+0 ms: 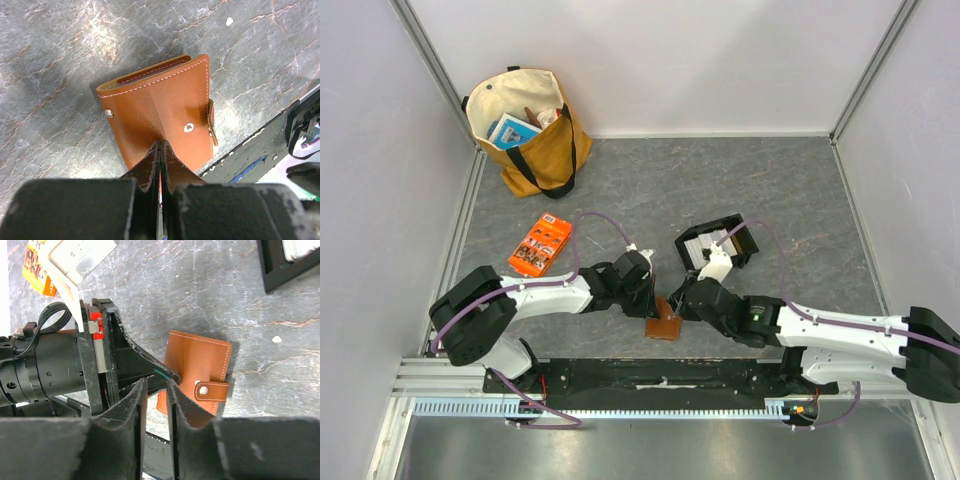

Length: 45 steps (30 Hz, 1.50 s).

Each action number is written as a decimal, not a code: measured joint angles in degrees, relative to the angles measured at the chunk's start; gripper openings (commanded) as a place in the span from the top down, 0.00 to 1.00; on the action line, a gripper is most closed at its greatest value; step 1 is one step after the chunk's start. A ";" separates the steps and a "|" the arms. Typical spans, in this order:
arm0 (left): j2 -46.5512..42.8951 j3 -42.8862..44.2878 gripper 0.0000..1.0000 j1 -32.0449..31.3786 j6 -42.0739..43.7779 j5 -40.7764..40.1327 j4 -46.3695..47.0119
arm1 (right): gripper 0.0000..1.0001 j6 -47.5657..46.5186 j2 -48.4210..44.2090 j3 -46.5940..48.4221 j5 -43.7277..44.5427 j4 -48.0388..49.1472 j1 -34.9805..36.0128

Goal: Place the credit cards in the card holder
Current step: Close the card holder at the center of the board.

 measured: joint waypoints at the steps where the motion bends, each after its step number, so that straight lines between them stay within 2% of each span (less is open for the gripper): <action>1: 0.00 0.00 0.98 0.00 0.00 -0.02 0.00 | 0.83 0.17 -0.94 -0.44 0.33 -0.24 0.00; 4: 0.00 0.00 0.98 0.00 0.00 -0.02 0.00 | 0.93 1.64 -2.47 -2.25 1.14 -1.51 -0.09; 7: -0.04 0.00 0.98 0.00 0.00 -0.02 -0.02 | 0.96 2.86 -1.84 -4.09 0.85 -3.06 -0.13; 19: -0.04 0.00 0.98 0.00 0.00 -0.04 -0.07 | 0.96 3.39 4.76 -4.52 -1.57 -3.67 -0.96; 45: -0.07 0.00 0.98 0.00 0.00 -0.04 -0.07 | 0.96 2.89 9.81 -4.26 -5.49 1.40 -1.25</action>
